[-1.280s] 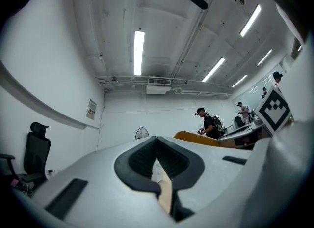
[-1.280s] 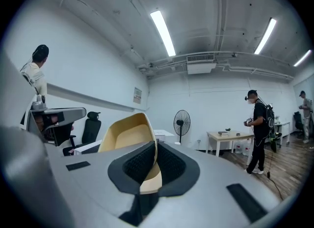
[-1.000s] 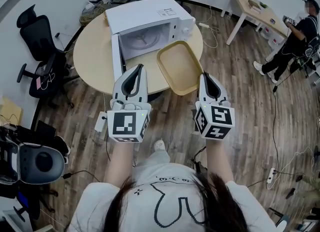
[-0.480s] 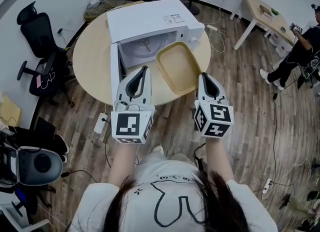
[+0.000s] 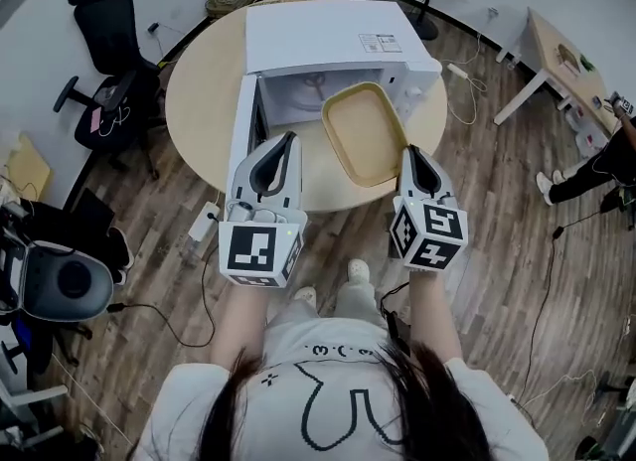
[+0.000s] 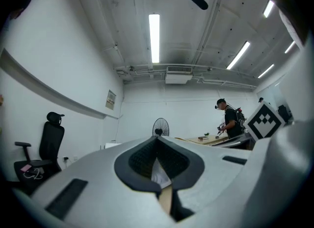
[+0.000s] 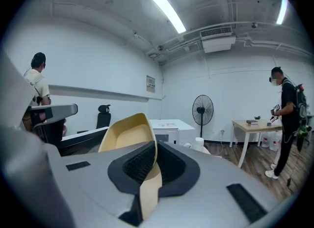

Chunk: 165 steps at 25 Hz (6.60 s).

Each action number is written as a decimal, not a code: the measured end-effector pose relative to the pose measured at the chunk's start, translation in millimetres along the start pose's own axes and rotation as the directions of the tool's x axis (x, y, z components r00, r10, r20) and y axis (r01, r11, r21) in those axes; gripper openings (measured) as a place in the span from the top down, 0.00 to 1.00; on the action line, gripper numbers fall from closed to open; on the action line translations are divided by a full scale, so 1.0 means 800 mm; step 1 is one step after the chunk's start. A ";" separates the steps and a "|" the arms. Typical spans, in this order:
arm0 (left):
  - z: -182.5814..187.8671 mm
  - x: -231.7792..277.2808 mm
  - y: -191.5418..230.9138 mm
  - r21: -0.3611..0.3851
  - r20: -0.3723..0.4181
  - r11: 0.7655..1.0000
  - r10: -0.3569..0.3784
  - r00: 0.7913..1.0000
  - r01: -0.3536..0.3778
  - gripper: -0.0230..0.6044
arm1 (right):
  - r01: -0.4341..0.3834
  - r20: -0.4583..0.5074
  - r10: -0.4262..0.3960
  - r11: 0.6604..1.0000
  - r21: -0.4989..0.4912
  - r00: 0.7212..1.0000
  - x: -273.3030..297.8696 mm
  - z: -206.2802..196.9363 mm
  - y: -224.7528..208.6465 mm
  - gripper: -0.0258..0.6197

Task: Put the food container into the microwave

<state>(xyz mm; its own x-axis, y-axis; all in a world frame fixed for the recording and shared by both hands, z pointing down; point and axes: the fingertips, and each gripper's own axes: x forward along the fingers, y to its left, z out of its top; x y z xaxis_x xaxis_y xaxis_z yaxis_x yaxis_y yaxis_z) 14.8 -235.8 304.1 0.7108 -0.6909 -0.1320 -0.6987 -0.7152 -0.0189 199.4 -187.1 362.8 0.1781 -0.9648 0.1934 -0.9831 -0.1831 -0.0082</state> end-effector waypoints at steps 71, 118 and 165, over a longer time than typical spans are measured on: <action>-0.114 0.168 0.092 0.137 -0.153 0.933 0.351 0.924 -0.332 0.95 | -0.178 -0.223 0.268 0.917 0.357 0.937 0.439 -0.154 0.016 0.90; -0.053 0.127 0.029 0.097 -0.117 0.924 0.379 0.918 -0.369 0.95 | -0.503 0.029 0.504 0.864 -0.033 0.863 0.219 0.005 0.001 0.75; 0.060 0.131 0.028 0.264 0.062 0.927 0.259 0.964 -0.266 0.95 | -0.402 0.251 0.480 0.863 -0.305 0.841 0.112 0.158 -0.067 0.92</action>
<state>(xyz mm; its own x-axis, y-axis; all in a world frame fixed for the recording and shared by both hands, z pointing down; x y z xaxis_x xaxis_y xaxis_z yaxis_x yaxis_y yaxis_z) 69.5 -318.8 242.3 0.4989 -0.8447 -0.1937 -0.8584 -0.4510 -0.2443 273.8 -287.6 256.4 -0.3113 -0.9463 -0.0871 -0.9335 0.2873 0.2145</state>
